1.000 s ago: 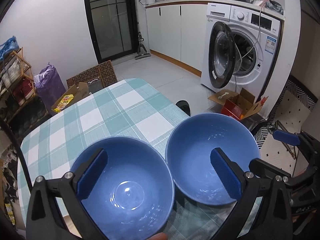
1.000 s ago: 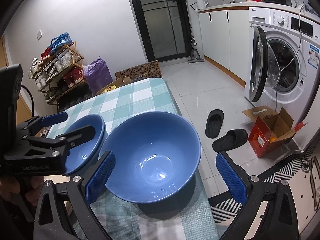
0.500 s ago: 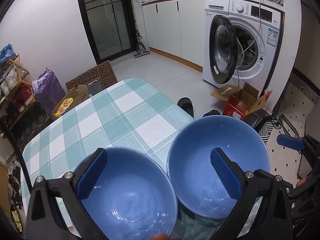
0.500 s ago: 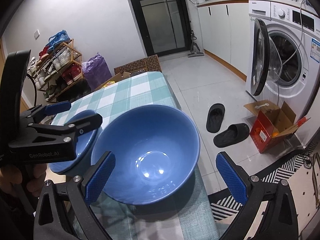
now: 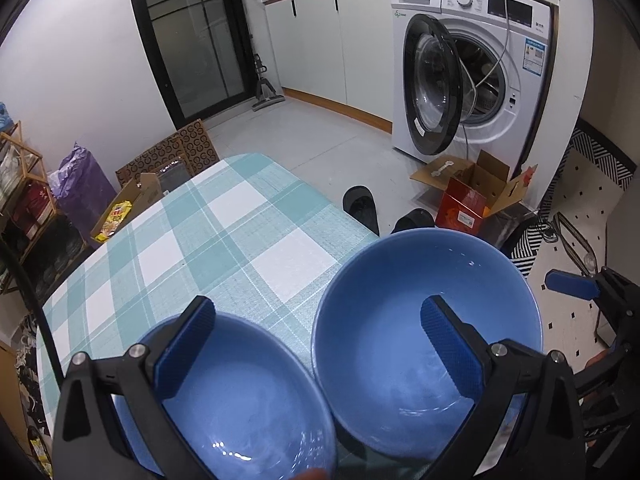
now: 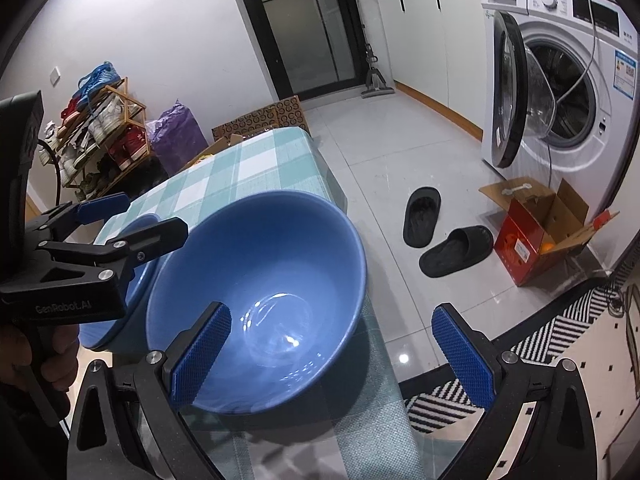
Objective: Organize plates and bowls
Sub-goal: 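Move both tools to the rim of the nested blue bowls, then close the left tool on the bowl rim while the right tool pinches the rim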
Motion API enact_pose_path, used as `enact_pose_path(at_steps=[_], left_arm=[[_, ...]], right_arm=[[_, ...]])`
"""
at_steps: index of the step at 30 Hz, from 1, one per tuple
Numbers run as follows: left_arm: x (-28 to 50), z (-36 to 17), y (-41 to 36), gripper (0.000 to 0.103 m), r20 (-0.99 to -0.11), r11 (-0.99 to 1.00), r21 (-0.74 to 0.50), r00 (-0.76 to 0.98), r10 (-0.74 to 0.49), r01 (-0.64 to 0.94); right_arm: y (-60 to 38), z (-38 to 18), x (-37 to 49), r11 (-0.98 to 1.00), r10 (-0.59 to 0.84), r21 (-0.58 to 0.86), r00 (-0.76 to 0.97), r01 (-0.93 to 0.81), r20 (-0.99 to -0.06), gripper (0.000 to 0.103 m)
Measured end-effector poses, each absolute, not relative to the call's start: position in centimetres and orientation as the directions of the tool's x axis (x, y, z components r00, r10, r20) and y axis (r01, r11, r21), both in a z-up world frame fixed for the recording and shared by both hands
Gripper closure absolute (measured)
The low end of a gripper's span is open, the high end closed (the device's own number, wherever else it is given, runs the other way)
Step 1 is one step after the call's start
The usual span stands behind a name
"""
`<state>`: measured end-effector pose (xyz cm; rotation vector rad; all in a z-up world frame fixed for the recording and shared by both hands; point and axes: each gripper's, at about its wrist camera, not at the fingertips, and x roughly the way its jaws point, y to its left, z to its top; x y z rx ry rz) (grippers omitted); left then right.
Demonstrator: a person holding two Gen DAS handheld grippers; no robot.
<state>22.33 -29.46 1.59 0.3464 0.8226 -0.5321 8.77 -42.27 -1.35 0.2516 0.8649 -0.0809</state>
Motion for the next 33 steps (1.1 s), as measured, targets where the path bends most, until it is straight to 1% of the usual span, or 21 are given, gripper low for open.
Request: enact_pose_path(at_steps=[3,7,8,9,10,13,20,21,22,24,27,30,33], left_arm=[[23.0,1.2,-29.9,0.0,-0.781,0.812,0.072,0.539,-0.315,0.579],[23.5,0.6,-30.7,0.003,-0.79,0.8,0.067,0.522,-0.322,0.596],[23.6,0.5,-30.9,0.005,-0.792,0.797,0.065,0.517,-0.324,0.6],[23.7,0.3,-31.2,0.009,-0.797,0.79,0.061,0.506,-0.33,0.61],[23.7,0.2,-31.4,0.011,-0.8,0.785,0.062,0.501,-0.331,0.617],[23.8,-0.3,-32.0,0.015,-0.805,0.77,0.071,0.492,-0.332,0.635],[24.2,-1.1,-32.9,0.018,-0.833,0.758,0.063,0.452,-0.318,0.65],[24.1,-1.2,-33.0,0.024,-0.837,0.752,0.062,0.444,-0.318,0.656],[24.1,-1.3,-33.1,0.026,-0.843,0.75,0.061,0.436,-0.315,0.659],[24.1,-1.5,-33.1,0.027,-0.852,0.75,0.059,0.425,-0.306,0.659],[24.1,-1.8,-33.1,0.031,-0.865,0.749,0.043,0.399,-0.303,0.661],[24.0,-2.0,-33.1,0.035,-0.873,0.742,0.02,0.374,-0.313,0.67],[23.7,-2.0,-33.3,0.037,-0.877,0.736,0.024,0.368,-0.309,0.676]], right_arm=[[-42.5,-1.8,9.0,0.967,0.034,0.187,0.639,0.174,-0.768,0.001],[-42.9,-2.1,9.1,0.964,0.041,0.198,0.634,0.178,-0.772,0.001],[-42.9,-2.2,9.1,0.964,0.042,0.199,0.634,0.179,-0.772,0.001],[-43.0,-2.3,9.1,0.963,0.044,0.202,0.634,0.179,-0.772,0.001],[-43.1,-2.3,9.2,0.962,0.048,0.207,0.633,0.179,-0.773,0.001],[-43.2,-2.7,9.3,0.96,0.062,0.218,0.629,0.173,-0.775,0.001],[-43.2,-3.2,9.3,0.96,0.088,0.232,0.621,0.156,-0.779,0.001],[-43.1,-3.2,9.3,0.961,0.091,0.232,0.62,0.151,-0.78,0.001],[-43.0,-3.3,9.2,0.962,0.094,0.232,0.618,0.146,-0.78,0.001],[-42.8,-3.4,9.3,0.963,0.101,0.233,0.616,0.137,-0.782,0.001],[-42.4,-3.6,9.3,0.963,0.114,0.238,0.607,0.128,-0.786,0.001],[-42.1,-3.5,9.2,0.963,0.133,0.248,0.606,0.109,-0.784,0.003],[-41.7,-3.2,9.0,0.965,0.149,0.247,0.606,0.081,-0.781,0.008]])
